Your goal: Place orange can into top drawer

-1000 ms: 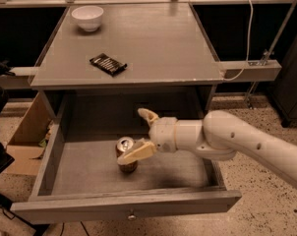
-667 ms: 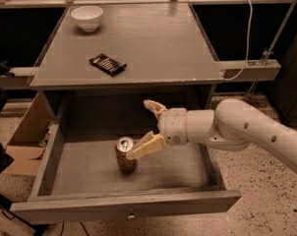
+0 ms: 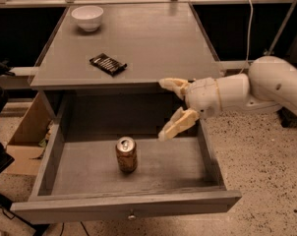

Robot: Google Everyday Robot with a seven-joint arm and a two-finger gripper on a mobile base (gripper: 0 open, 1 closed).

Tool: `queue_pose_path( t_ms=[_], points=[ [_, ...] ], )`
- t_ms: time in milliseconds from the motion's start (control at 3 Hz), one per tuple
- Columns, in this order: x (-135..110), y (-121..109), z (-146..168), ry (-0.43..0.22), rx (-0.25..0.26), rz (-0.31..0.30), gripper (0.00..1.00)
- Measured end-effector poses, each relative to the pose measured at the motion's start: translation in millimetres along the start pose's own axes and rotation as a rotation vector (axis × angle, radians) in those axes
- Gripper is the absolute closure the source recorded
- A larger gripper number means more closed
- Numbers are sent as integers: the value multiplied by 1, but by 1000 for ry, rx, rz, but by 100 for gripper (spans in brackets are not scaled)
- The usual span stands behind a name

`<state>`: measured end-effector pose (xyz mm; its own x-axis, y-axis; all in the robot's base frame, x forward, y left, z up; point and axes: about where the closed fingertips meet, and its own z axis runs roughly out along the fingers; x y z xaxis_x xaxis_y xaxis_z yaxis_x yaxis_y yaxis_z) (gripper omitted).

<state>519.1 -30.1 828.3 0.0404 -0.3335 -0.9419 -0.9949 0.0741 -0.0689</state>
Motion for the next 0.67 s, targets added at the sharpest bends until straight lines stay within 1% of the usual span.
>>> queue_pose_path(
  t_ms=[333, 667],
  points=[
    [-17, 27, -34, 16, -87, -41, 0],
    [-31, 67, -75, 121, -92, -93, 0]
  ],
)
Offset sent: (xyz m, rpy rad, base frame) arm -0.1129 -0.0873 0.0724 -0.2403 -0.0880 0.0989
